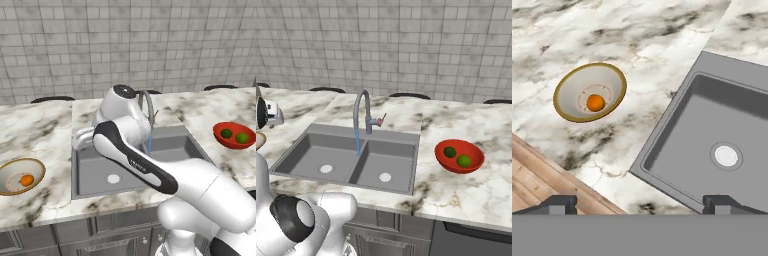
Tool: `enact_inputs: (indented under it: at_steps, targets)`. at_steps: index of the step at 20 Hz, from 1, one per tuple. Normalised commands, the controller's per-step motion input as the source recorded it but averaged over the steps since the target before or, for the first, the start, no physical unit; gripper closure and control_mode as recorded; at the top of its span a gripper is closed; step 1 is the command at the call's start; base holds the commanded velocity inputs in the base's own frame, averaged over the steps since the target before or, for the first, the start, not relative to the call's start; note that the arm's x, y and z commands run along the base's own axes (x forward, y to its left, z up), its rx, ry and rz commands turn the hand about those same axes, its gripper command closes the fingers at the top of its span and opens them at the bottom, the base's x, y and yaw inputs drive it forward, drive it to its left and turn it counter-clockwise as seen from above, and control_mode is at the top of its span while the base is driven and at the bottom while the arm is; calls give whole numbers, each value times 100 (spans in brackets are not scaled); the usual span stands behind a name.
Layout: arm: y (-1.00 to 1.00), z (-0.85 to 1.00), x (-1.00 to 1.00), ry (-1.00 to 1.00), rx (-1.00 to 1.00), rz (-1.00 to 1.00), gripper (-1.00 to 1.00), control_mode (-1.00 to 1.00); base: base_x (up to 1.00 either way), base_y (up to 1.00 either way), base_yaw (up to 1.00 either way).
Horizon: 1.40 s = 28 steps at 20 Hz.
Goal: Pick the limes from the sink and place them in one bowl. Place the tangerine in the other bowl. Then turn off the sink faucet.
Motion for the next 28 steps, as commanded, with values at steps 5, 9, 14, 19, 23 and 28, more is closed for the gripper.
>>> enact_inputs:
  at_steps: [5,9,14,19,23,28]
  targets:
    - [-43,18,-6,-1,0,27,-100,-100,0,0,0]
    - [-64,22,-18,-6,0,28,-100,-100,0,0,0]
    - [-86,14,-45,-15,0,8,-100,-100,0,0,0]
    - [-68,1,-11,-8,0,-6,-100,-100,0,0,0]
    - [-65,1,0,-14,0,-8,-100,-100,0,0,0]
    - [-62,19,-1,-14,0,0,-100,-100,0,0,0]
